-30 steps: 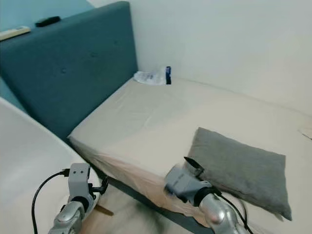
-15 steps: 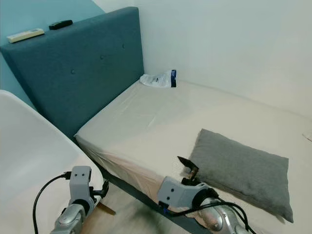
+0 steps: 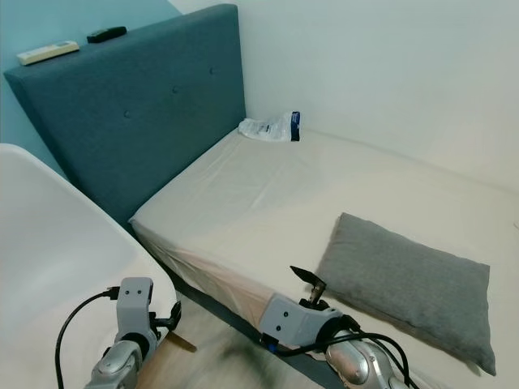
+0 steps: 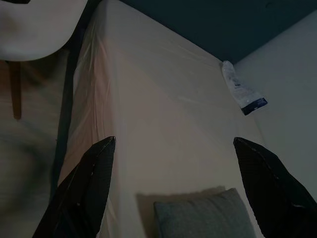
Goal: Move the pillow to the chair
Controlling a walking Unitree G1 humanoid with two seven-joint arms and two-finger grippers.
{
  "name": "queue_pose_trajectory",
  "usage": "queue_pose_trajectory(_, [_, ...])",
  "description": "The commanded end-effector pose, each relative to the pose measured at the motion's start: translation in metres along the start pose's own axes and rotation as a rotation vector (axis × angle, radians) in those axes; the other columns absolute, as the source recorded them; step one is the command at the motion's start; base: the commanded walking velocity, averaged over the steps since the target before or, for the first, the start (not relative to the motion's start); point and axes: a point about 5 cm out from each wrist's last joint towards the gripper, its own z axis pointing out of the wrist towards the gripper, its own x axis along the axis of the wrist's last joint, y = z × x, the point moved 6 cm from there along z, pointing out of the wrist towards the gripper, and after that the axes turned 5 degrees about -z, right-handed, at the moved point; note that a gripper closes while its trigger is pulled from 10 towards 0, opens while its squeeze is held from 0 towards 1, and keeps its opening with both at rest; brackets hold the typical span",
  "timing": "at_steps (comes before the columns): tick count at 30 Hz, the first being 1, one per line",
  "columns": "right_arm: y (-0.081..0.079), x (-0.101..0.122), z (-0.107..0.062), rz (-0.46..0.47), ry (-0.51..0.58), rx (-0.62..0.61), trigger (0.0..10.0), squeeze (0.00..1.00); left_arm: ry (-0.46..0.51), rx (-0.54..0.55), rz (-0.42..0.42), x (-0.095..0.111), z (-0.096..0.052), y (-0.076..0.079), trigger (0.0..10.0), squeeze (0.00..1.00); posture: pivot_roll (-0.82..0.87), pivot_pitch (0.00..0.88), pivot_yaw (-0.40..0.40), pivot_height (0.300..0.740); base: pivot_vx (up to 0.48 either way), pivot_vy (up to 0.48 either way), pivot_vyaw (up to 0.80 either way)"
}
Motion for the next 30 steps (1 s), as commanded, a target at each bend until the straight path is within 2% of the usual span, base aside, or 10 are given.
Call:
queue_pose_trajectory(1, [-0.002, -0.002, -0.001, 0.018, -0.012, 0.006, 10.0, 0.00, -0.023, 0.004, 0.017, -0.007, -0.003, -0.005, 10.0, 0.00, -0.07, 0.090, 0.027, 0.740, 0.000, 0.000, 0.00])
queue_pose_trajectory(15, [0.002, -0.007, 0.000, 0.026, -0.014, 0.007, 10.0, 0.00, 0.004, 0.014, 0.011, 0.002, 0.000, -0.009, 10.0, 0.00, -0.04, 0.082, 0.020, 0.740, 0.000, 0.000, 0.00])
queue_pose_trajectory(20, [0.002, -0.008, 0.004, 0.029, -0.016, 0.008, 10.0, 0.00, 0.002, 0.019, 0.008, 0.004, 0.002, -0.011, 10.0, 0.00, -0.07, 0.086, 0.050, 0.740, 0.000, 0.000, 0.00])
queue_pose_trajectory(30, [0.001, -0.007, 0.005, 0.034, -0.013, 0.006, 10.0, 0.00, 0.003, -0.007, 0.012, 0.005, 0.003, -0.002, 10.0, 0.00, -0.06, 0.099, 0.065, 0.740, 0.000, 0.000, 0.00])
